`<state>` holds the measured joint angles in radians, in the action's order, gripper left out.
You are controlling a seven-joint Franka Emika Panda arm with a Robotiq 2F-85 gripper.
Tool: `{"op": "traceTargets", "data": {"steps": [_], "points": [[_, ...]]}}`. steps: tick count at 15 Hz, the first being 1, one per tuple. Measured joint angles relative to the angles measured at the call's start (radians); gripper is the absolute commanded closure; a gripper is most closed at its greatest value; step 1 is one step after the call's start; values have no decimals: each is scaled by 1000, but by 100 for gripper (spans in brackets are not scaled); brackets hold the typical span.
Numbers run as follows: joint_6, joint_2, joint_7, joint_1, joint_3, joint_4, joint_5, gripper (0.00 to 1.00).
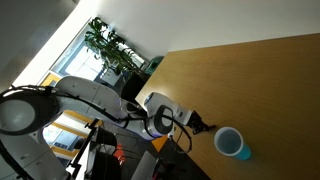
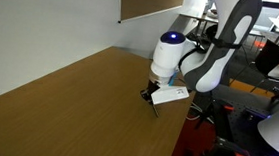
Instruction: Put the pen in the blue cup
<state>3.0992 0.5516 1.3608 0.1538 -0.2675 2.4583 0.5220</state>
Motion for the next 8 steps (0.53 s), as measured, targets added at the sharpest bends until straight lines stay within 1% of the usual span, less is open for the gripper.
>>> {"op": "traceTargets", "data": {"steps": [1,5,8], "points": [[0,0,0,0,0,-3,0,97],[0,2,0,0,2,-8,0,97],[0,-1,-1,-6,20,-11,0,97]]}}
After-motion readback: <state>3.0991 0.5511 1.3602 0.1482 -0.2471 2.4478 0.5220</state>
